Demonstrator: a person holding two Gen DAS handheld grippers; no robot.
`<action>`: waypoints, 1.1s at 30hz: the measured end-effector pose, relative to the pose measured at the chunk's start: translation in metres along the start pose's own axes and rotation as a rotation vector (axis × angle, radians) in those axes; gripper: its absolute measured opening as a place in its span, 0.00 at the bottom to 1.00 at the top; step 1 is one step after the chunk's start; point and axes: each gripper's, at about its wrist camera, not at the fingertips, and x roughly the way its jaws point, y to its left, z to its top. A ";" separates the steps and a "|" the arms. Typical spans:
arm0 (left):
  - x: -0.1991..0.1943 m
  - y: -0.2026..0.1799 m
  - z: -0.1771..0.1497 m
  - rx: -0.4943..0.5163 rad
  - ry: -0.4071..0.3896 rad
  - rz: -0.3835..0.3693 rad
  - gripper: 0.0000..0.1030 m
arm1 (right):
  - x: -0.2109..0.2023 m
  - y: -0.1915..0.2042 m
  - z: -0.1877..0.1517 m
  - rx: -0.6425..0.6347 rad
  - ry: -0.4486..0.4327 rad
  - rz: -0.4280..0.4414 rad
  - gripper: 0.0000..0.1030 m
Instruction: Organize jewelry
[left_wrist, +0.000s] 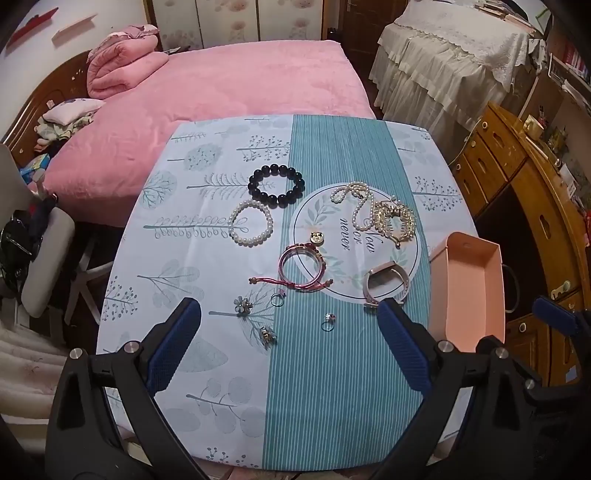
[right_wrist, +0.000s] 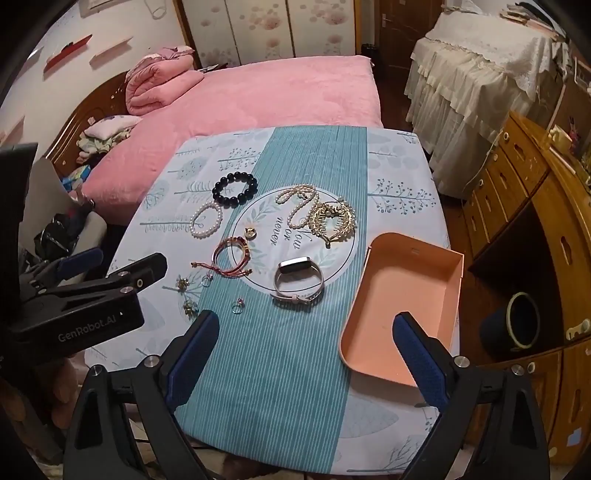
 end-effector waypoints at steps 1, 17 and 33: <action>0.000 -0.001 0.000 0.000 0.001 -0.001 0.93 | 0.001 -0.002 0.000 0.005 0.002 0.005 0.93; 0.009 0.000 0.015 0.004 0.036 -0.011 0.93 | 0.006 0.000 0.017 0.000 0.004 0.000 0.92; 0.019 0.004 0.031 -0.002 0.051 -0.023 0.93 | 0.013 0.001 0.032 -0.002 0.000 -0.017 0.92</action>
